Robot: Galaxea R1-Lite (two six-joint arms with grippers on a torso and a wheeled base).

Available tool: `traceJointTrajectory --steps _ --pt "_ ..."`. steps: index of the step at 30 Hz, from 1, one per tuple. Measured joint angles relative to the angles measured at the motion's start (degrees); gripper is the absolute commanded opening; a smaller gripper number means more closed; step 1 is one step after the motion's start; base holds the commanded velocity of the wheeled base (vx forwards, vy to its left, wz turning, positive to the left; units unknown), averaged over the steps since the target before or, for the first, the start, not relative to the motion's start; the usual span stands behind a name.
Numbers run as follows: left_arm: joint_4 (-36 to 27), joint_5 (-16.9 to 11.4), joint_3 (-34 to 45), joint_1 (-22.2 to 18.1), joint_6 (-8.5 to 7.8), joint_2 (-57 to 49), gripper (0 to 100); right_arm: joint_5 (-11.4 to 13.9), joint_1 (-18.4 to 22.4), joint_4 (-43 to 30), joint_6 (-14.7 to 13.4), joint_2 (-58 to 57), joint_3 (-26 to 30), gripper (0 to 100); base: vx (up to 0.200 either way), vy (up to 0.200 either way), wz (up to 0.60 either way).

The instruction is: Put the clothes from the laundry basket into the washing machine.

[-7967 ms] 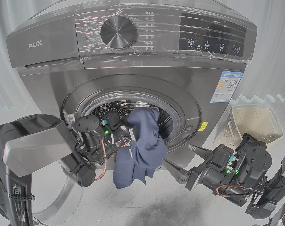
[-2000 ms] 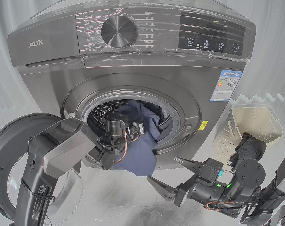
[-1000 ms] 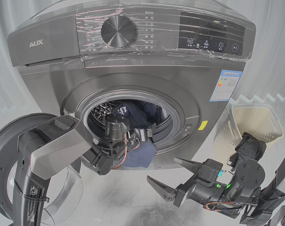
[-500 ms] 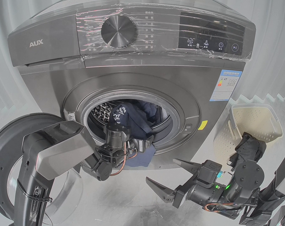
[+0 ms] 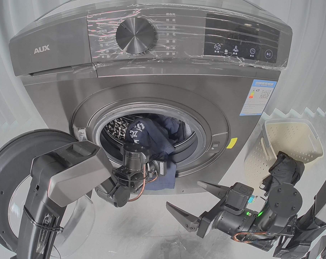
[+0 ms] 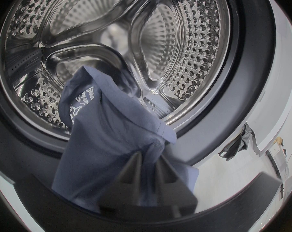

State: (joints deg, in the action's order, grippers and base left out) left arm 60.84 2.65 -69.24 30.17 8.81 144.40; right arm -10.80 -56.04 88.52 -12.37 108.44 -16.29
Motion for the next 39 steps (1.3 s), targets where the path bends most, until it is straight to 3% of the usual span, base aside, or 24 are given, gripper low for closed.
traceJointTrajectory --steps 7,19,20,28,39 --pt "1.43 1.27 -7.17 -0.35 1.89 0.01 0 0.00 -0.02 0.02 0.00 0.00 -0.13 100 0.000 0.000 0.00" --pt "3.06 4.38 -19.94 -2.41 2.71 1.39 0 0.00 0.01 0.05 0.00 -0.02 -0.39 100 0.000 0.000 0.00" --pt "3.10 4.44 -19.92 -2.47 2.71 1.44 100 0.00 0.01 0.05 -0.02 -0.04 -0.39 100 0.000 0.000 0.00" --pt "2.95 4.44 -16.92 -2.10 3.19 0.89 100 -0.01 0.01 0.06 -0.02 -0.02 -0.49 100 0.000 0.000 0.00" --pt "-0.35 3.78 -1.05 0.50 3.39 -5.60 100 -0.01 -0.10 0.05 0.00 -0.02 -0.44 100 0.000 0.000 0.00"
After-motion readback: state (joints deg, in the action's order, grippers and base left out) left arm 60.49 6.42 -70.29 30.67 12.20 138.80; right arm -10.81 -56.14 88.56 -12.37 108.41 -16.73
